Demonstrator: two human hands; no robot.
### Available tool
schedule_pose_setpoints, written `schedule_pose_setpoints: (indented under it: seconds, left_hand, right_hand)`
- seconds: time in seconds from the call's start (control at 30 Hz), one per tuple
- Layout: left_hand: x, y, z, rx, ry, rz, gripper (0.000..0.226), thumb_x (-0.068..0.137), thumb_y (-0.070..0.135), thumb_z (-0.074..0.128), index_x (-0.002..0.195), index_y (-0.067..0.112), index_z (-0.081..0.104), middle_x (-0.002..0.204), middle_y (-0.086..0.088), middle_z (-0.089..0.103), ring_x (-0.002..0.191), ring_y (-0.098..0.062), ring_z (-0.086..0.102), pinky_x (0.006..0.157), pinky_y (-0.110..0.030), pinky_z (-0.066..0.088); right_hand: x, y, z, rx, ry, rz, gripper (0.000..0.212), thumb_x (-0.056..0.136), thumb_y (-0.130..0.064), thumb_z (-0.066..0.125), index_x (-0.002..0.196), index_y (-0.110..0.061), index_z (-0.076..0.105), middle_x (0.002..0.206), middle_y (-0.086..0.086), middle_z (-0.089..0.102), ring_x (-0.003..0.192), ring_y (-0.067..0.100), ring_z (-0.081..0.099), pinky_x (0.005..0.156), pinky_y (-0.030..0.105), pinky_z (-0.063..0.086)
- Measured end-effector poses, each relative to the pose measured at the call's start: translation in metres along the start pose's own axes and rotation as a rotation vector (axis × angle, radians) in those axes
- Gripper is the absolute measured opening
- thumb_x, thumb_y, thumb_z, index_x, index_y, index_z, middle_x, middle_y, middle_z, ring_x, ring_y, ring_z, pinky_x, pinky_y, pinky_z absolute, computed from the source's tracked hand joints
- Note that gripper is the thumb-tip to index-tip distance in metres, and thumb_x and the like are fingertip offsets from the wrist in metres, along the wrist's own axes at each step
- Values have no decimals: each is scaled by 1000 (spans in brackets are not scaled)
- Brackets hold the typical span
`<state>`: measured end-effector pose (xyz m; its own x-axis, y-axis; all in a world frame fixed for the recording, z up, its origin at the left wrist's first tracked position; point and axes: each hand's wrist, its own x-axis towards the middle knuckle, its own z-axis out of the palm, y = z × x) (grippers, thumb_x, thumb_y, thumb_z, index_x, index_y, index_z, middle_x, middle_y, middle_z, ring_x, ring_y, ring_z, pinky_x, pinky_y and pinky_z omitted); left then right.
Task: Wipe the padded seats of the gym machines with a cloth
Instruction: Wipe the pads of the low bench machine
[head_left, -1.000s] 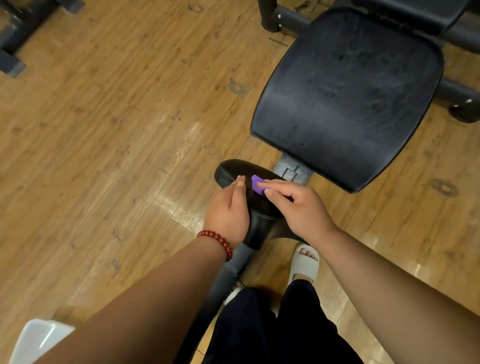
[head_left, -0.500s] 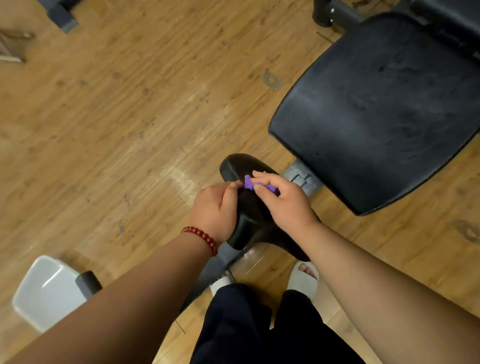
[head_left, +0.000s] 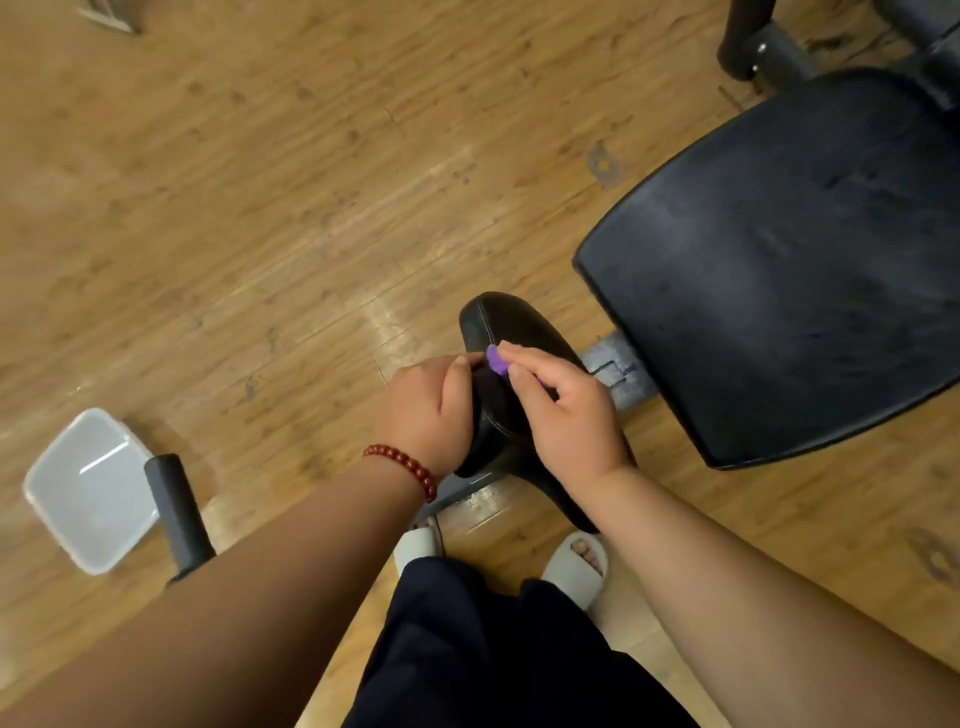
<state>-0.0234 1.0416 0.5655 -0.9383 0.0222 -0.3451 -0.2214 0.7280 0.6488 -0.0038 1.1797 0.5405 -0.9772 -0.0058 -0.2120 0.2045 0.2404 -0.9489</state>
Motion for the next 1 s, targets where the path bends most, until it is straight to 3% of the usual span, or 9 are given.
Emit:
schedule_pose_setpoints:
  seconds: [0.1, 0.17, 0.23, 0.33, 0.53, 0.7, 0.8, 0.9, 1.0]
  left_hand:
    - [-2, 2, -1, -20, 30, 1, 50, 101, 27, 25, 89, 3, 67, 75, -10, 65, 70, -22, 59, 69, -42, 50]
    - [-3, 0, 1, -6, 35, -4, 46, 104, 22, 27, 95, 7, 69, 80, -8, 67, 73, -18, 60, 68, -35, 50]
    - [-3, -2, 2, 22, 33, -9, 44, 104, 21, 24, 109, 16, 68, 91, -1, 68, 80, -11, 58, 68, -18, 44]
    - [-3, -3, 2, 34, 28, -10, 45, 104, 21, 23, 116, 20, 67, 96, 2, 66, 85, -8, 55, 69, -9, 35]
    - [-3, -1, 2, -3, 42, 25, 51, 95, 31, 20, 105, 18, 69, 87, -2, 68, 80, -11, 60, 70, -20, 45]
    - [1, -3, 1, 21, 36, 5, 47, 102, 23, 22, 113, 20, 68, 93, 2, 65, 84, -9, 55, 68, -13, 37]
    - [1, -4, 0, 0, 10, 13, 52, 97, 31, 19, 111, 21, 68, 91, 2, 67, 84, -11, 58, 70, -21, 43]
    - [1, -6, -1, -20, -1, 9, 42, 102, 26, 24, 101, 25, 66, 77, 4, 64, 72, -7, 58, 61, -22, 42]
    - [2, -6, -3, 17, -28, 22, 42, 103, 22, 25, 106, 22, 67, 81, 1, 66, 73, -5, 57, 61, -17, 41]
  right_hand:
    - [-19, -7, 5, -1, -42, -189, 31, 96, -6, 55, 126, -11, 62, 126, -7, 62, 121, -7, 51, 100, 12, 41]
    - [-15, -2, 2, -7, -34, -169, 30, 96, -8, 55, 125, -13, 63, 123, -12, 61, 119, -11, 51, 99, 10, 40]
    - [-2, 3, 0, 7, 19, -34, 28, 97, -12, 56, 122, -18, 66, 119, -16, 62, 110, -18, 50, 97, 8, 41]
    - [3, 5, 0, 5, 67, 67, 27, 97, -15, 55, 120, -20, 68, 121, -10, 66, 101, -23, 50, 94, 6, 42]
    - [-20, 1, 2, -6, -6, -198, 30, 96, -13, 55, 125, -16, 63, 124, -13, 60, 121, -9, 50, 100, 11, 39]
    - [23, 4, -5, 37, -9, 197, 27, 97, -20, 54, 119, -25, 68, 110, -24, 63, 112, -9, 54, 94, 6, 42]
    - [13, -6, -1, 33, -8, 150, 28, 96, -15, 55, 119, -24, 68, 119, -16, 65, 109, -12, 54, 88, 0, 40]
    - [-15, -13, 1, 79, -21, 0, 30, 95, -8, 56, 121, -19, 66, 119, -16, 64, 116, -11, 52, 94, 6, 41]
    - [-4, -10, 1, 90, 0, 69, 28, 96, -11, 56, 119, -22, 67, 111, -23, 63, 114, -11, 53, 91, 5, 42]
